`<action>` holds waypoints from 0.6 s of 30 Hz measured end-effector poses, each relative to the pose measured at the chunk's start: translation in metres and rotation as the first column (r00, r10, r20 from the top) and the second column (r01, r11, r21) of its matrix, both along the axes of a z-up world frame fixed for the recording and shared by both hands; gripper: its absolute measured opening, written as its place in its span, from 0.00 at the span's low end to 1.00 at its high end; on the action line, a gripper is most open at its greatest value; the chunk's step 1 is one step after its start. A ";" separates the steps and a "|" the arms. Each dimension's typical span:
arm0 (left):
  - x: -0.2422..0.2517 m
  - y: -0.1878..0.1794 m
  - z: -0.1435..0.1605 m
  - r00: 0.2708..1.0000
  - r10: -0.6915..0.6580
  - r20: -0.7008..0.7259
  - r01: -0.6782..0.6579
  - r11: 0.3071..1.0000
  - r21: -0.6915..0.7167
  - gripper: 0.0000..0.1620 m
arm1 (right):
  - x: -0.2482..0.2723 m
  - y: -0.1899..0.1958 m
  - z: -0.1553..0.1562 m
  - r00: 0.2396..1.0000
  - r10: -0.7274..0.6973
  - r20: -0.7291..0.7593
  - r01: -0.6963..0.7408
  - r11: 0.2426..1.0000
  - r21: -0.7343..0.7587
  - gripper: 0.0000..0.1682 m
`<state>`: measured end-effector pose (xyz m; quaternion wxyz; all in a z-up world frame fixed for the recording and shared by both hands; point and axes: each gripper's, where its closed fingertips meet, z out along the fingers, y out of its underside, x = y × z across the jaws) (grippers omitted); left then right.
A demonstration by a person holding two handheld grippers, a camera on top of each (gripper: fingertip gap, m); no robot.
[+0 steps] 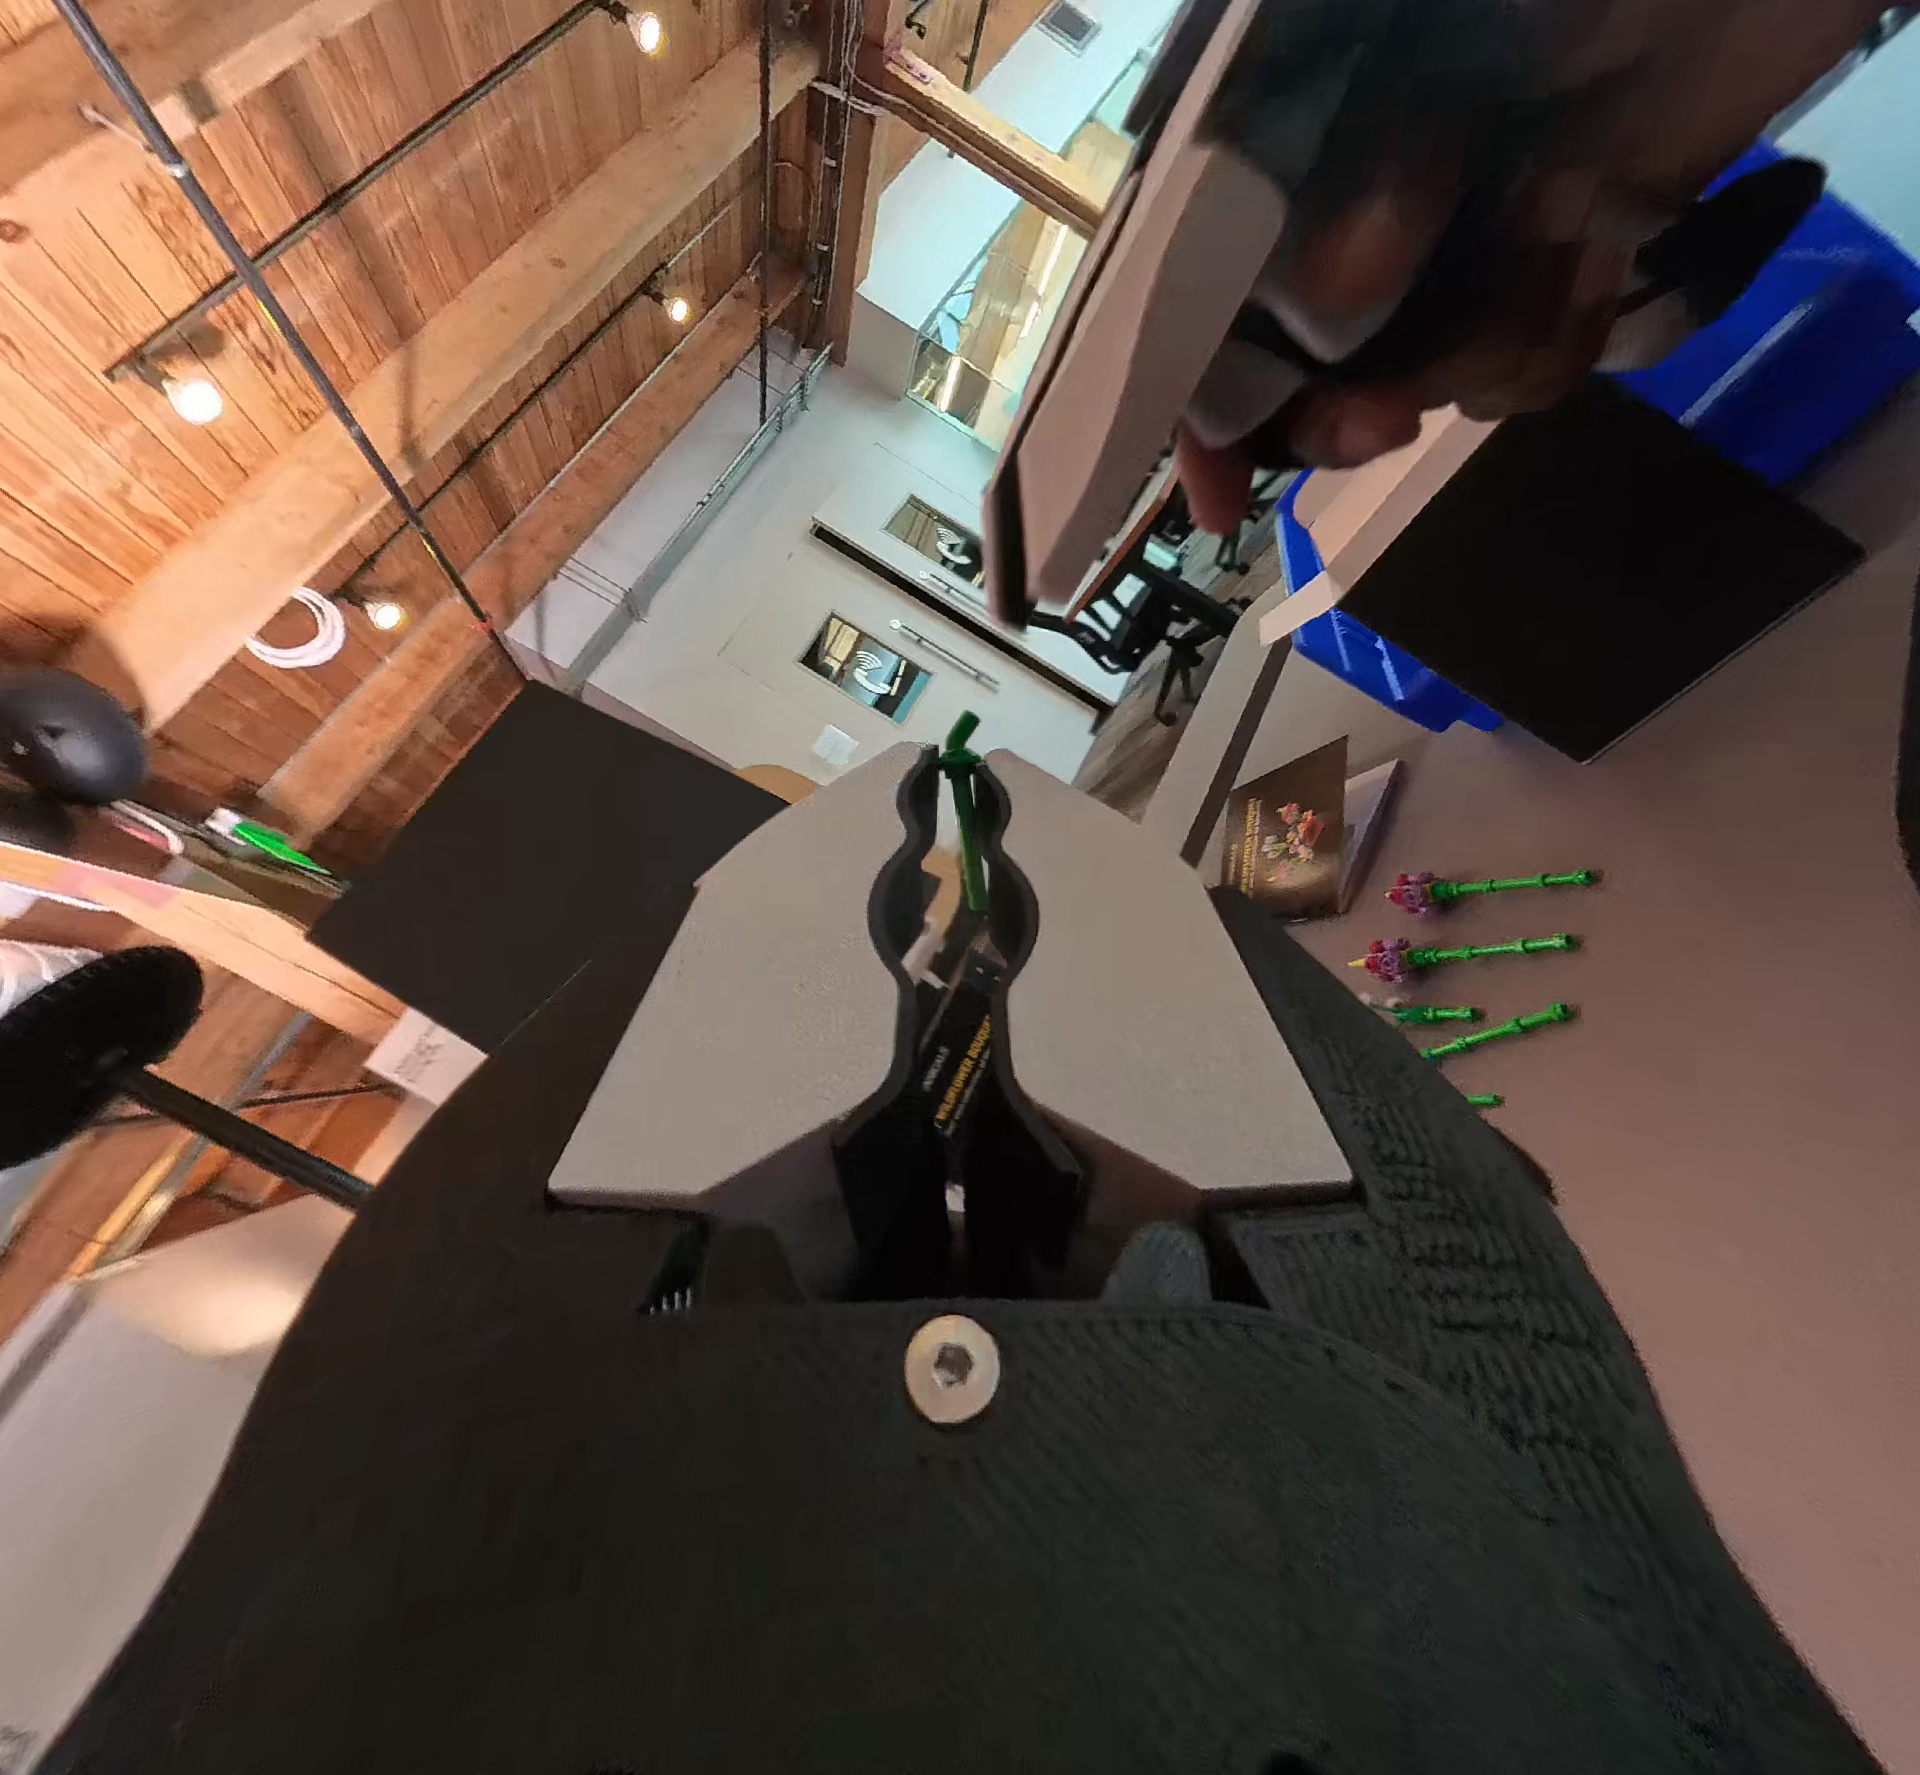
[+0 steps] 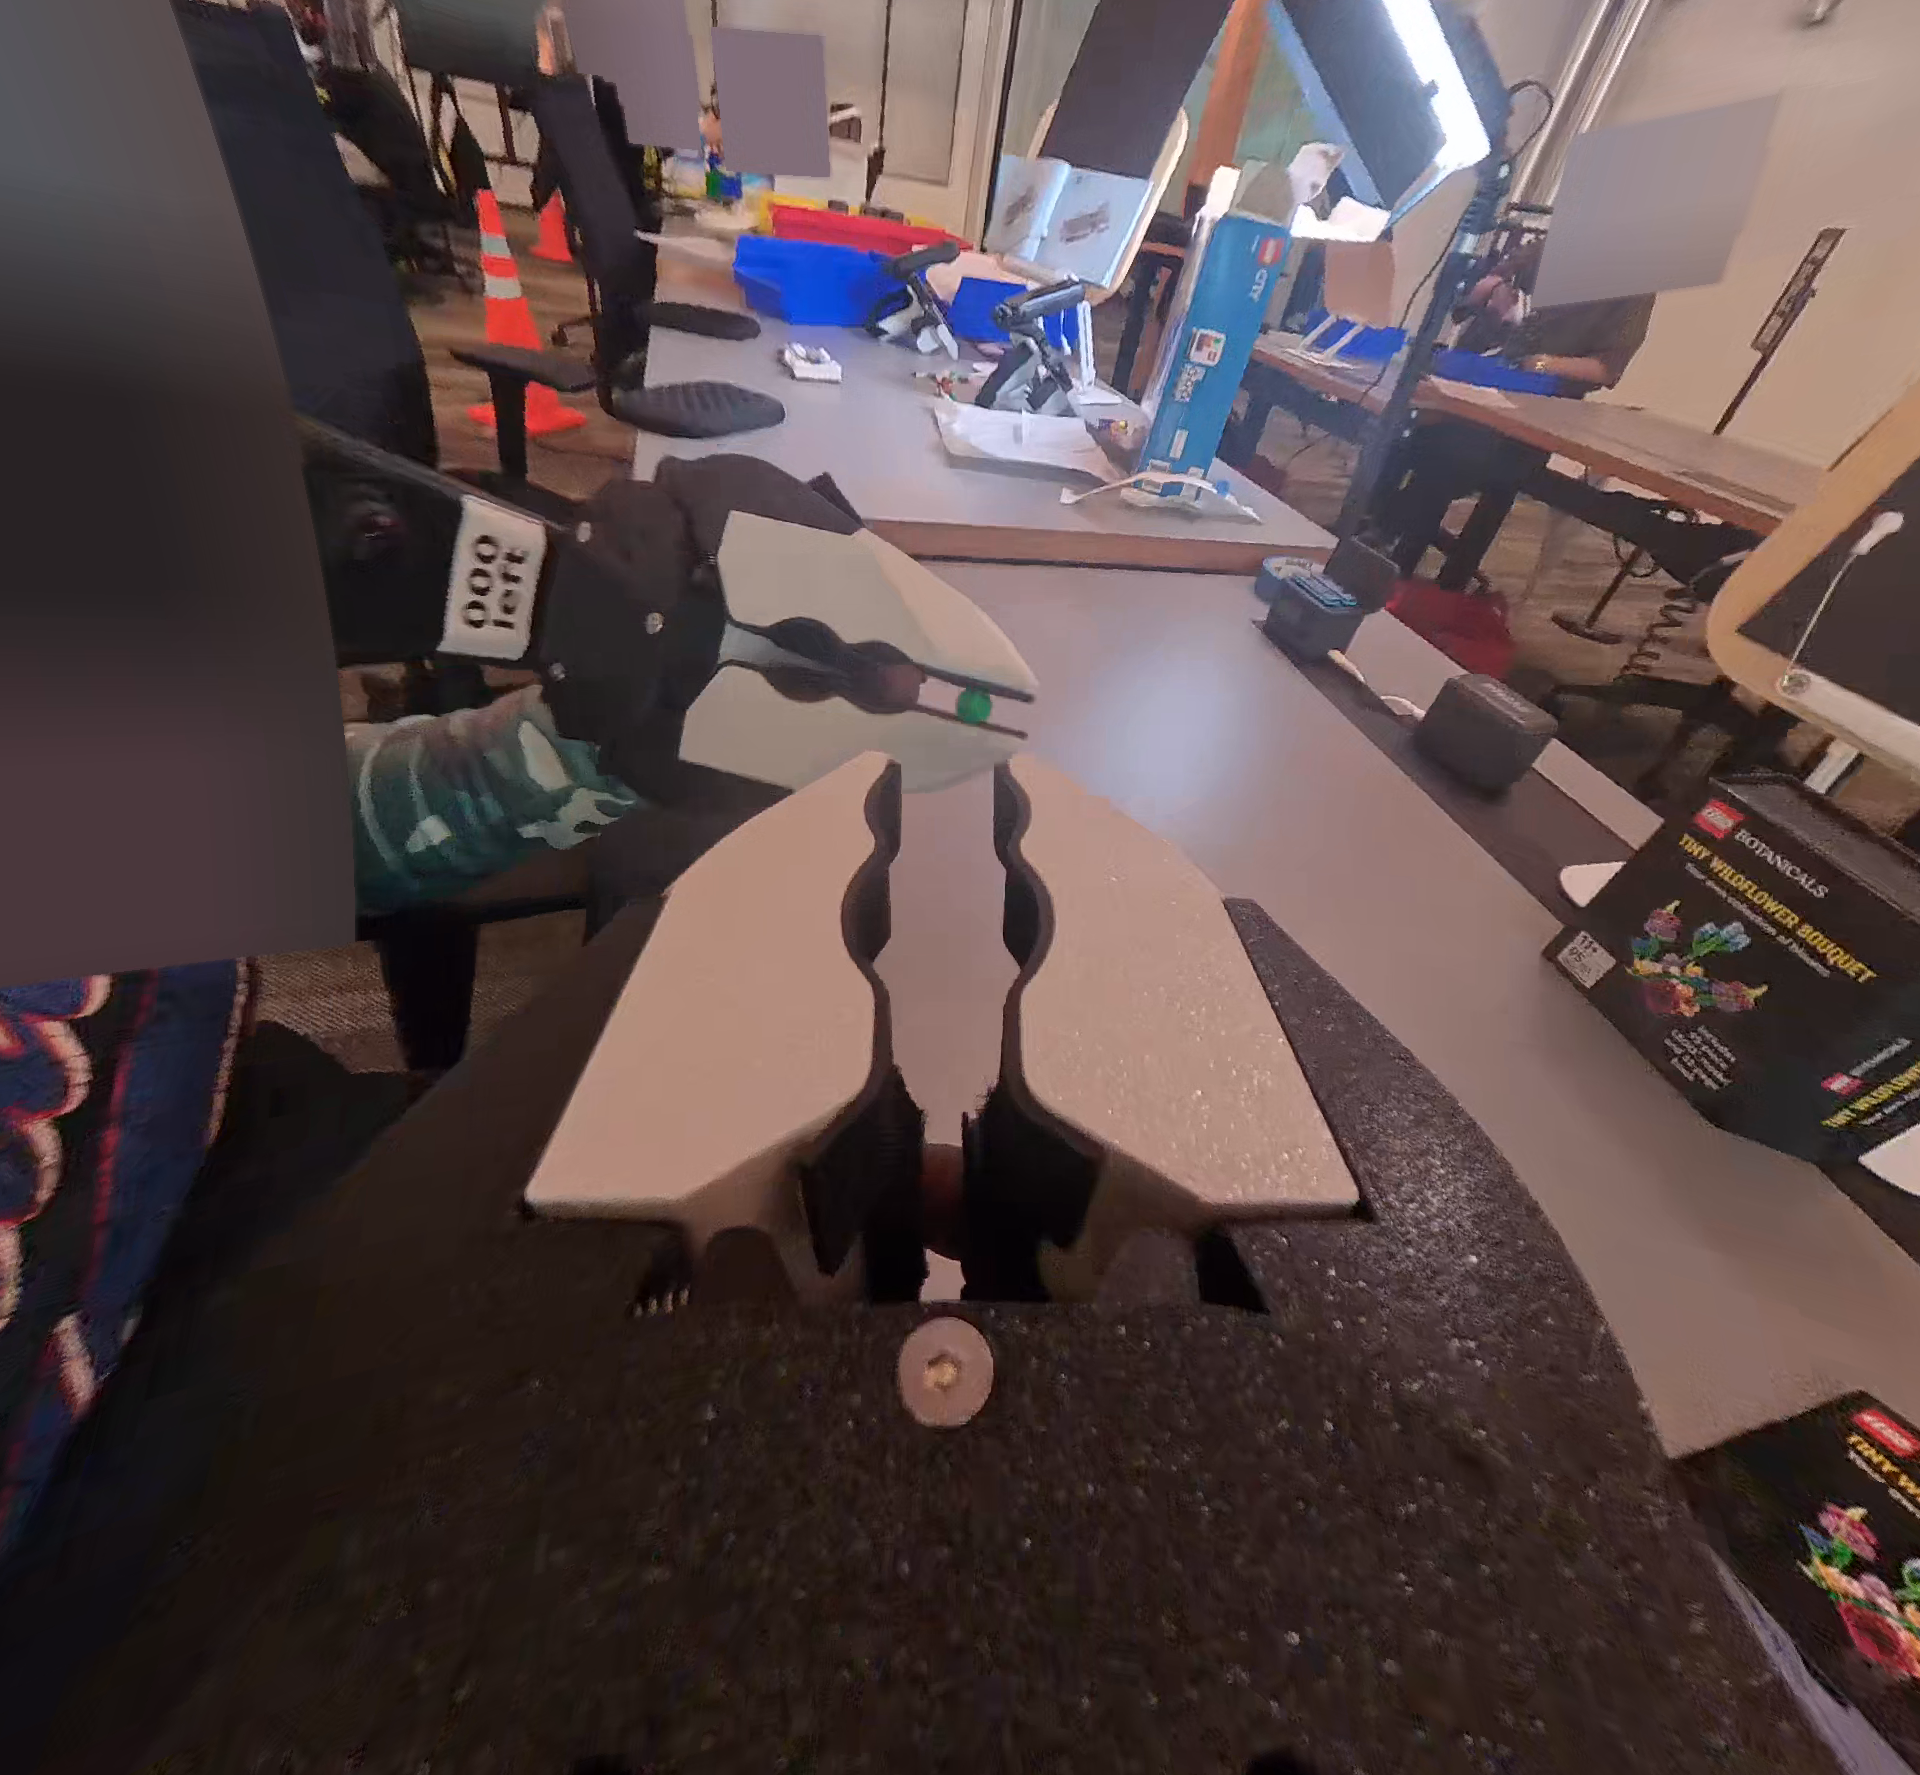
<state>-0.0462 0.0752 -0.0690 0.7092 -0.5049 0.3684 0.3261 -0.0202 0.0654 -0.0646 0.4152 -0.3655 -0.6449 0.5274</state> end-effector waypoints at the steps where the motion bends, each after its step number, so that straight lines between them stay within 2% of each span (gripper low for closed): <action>1: 0.003 0.000 0.000 1.000 0.009 -0.021 -0.009 1.000 0.009 0.04 | -0.006 -0.003 -0.002 1.000 -0.015 -0.005 0.015 1.000 0.015 0.09; 4: 0.012 0.000 -0.001 0.999 0.004 -0.054 -0.003 1.000 0.019 0.04 | -0.013 -0.002 -0.001 0.997 -0.060 -0.041 0.061 0.998 0.025 0.07; 12: 0.015 0.002 -0.005 0.997 0.007 -0.076 -0.006 1.000 0.013 0.04 | -0.013 -0.004 -0.010 1.000 -0.010 0.013 0.010 1.000 -0.004 0.02; 18: 0.012 0.004 -0.006 1.000 -0.010 -0.001 0.010 0.999 -0.040 0.06 | -0.008 -0.001 -0.008 1.000 0.014 0.002 -0.014 1.000 0.006 0.02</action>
